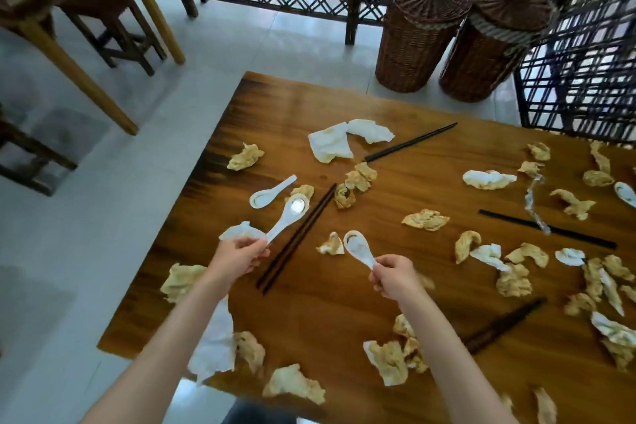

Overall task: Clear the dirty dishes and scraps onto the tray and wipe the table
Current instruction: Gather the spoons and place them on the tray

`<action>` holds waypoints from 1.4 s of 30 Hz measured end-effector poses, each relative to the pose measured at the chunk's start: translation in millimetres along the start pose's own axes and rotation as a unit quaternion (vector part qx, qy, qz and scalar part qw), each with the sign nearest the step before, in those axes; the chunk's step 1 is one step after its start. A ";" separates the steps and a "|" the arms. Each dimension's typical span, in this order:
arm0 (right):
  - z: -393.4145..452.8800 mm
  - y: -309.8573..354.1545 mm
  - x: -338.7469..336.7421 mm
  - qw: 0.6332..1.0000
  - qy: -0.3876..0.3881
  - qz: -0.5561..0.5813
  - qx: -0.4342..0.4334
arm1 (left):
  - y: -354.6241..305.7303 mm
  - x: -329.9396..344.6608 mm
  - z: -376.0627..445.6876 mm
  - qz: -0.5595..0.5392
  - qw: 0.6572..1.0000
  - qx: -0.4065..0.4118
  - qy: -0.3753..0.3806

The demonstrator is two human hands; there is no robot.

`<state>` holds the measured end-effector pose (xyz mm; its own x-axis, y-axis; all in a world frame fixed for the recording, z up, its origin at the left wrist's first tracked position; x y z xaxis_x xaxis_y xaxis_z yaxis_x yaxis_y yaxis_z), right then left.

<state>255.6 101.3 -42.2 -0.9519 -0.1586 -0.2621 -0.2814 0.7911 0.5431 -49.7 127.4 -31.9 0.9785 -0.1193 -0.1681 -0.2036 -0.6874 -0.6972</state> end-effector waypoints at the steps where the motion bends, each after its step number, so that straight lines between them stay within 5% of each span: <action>1: 2.9 10.0 11.2 1.000 -0.003 -0.006 -0.006 | -1.3 -13.3 3.0 0.001 1.000 0.005 -0.003; 9: 36.0 113.2 74.3 0.984 -0.018 -0.156 -0.085 | -4.1 -95.8 32.6 -0.007 0.999 0.011 -0.033; 19: 88.6 197.2 114.1 0.941 0.012 -0.308 -0.137 | 4.4 -122.7 66.2 -0.048 0.995 -0.012 -0.087; 42: 118.2 202.6 149.0 0.936 0.053 -0.314 -0.151 | 8.8 -132.3 68.5 -0.069 0.991 -0.015 -0.114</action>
<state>71.0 307.8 -65.4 -0.5902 -0.6069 -0.5323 -0.7950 0.3226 0.5137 -183.1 186.2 -63.5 0.9635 0.1408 -0.2278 -0.0630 -0.7076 -0.7038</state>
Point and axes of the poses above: each hand's wrist, its own z-axis towards the middle knuckle, its own x-axis out of the palm, y = z × x, the point moved 9 cm from there along z, towards the middle knuckle, and after that the axes turned 9 degrees about y, right-handed, at the moved point
